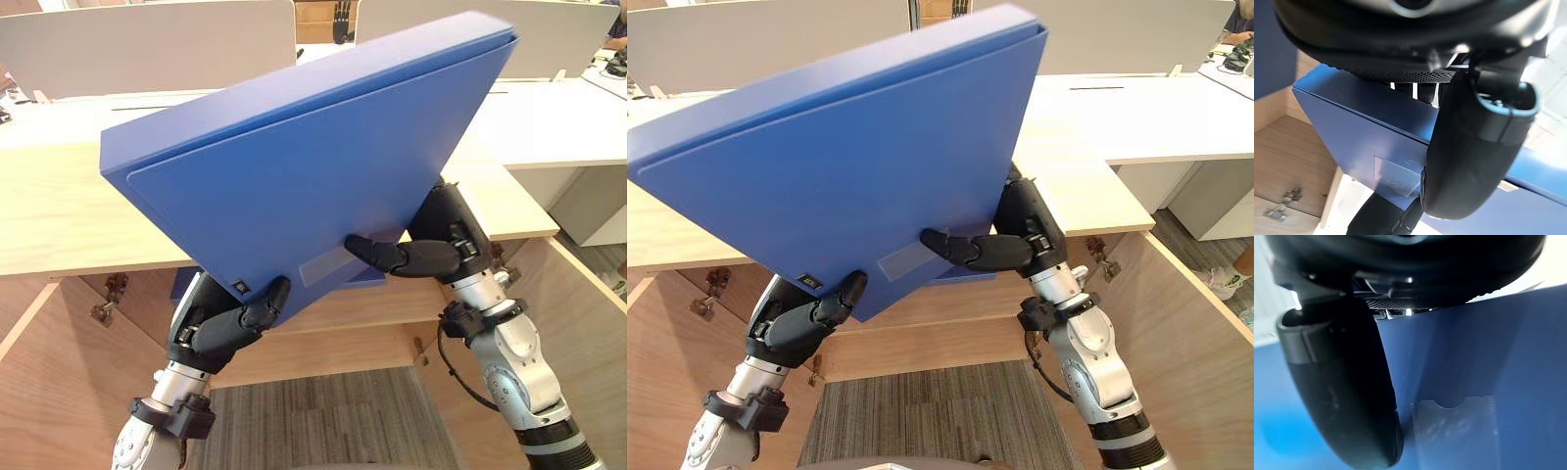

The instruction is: Walk over to the cabinet, pick up the folder, carry it to the office cabinet, place the folder inside the office cabinet, then close the office cabinet door

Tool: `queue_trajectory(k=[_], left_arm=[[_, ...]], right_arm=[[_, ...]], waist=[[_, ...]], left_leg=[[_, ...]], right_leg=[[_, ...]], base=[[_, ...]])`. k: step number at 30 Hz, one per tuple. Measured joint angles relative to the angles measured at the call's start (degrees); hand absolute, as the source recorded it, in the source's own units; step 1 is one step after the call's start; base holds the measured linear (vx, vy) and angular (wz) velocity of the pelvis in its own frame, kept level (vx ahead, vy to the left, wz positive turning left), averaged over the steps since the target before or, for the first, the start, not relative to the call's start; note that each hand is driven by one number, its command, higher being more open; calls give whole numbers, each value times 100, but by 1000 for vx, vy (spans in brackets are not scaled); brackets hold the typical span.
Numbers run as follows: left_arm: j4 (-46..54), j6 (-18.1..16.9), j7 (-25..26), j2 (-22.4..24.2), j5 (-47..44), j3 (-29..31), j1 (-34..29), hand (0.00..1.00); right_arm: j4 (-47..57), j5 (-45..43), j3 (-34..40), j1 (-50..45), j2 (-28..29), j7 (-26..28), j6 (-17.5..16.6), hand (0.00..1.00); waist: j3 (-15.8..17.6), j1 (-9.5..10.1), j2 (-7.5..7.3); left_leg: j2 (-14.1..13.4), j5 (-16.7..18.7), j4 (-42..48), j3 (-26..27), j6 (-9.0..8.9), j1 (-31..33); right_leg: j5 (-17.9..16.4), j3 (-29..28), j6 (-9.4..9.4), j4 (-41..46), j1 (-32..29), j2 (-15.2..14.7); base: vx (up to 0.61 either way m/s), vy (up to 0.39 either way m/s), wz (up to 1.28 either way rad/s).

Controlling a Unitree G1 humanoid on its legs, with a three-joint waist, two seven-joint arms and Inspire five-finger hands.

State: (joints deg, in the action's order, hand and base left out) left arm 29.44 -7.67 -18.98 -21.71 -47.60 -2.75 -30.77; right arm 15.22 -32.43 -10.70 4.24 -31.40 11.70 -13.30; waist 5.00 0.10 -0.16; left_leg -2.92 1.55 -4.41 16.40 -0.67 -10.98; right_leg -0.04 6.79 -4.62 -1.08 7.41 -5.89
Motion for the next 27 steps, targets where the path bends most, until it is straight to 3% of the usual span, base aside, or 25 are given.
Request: queue_trajectory(k=[4,9,10,17,19,27], left_arm=[[-91,3,135,-73,-318,12,-59,0],[-119,3,167,-43,-220,41,-71,0],[-120,-7,190,103,-67,154,-74,100],[-117,-121,369,1377,689,548,-45,100],[-118,-323,571,1799,1034,805,11,100],[-557,-876,889,2309,1846,1762,124,100]], right_arm=[[-45,-5,-161,136,-296,109,5,0],[-41,-14,-268,179,-130,167,5,0],[-34,73,-308,167,-2,197,12,0],[194,564,-221,-245,1006,201,121,0],[292,663,-221,-285,1390,207,154,0],[421,994,-70,-274,1742,128,158,0]], waist=[[-3,40,4],[-8,78,10],[-9,79,12],[-71,220,92],[-89,242,119],[-118,384,119]], left_leg=[[6,-4,0,-80,6,12],[17,-11,-1,-188,15,63],[18,-12,-1,-200,16,83],[17,-22,1,-332,28,201],[4,-22,6,-397,28,211],[3,-19,53,-537,24,254]], right_leg=[[0,71,0,-1,28,-11],[0,167,0,-4,35,-24],[0,178,0,-7,27,-25],[0,294,0,-8,-26,-31],[0,326,0,0,-5,-27],[0,413,0,24,43,-40]], base=[[-2,-3,9],[-21,-27,11],[-14,-23,5],[-4,-34,10],[-2,-37,14],[-34,-31,10]])
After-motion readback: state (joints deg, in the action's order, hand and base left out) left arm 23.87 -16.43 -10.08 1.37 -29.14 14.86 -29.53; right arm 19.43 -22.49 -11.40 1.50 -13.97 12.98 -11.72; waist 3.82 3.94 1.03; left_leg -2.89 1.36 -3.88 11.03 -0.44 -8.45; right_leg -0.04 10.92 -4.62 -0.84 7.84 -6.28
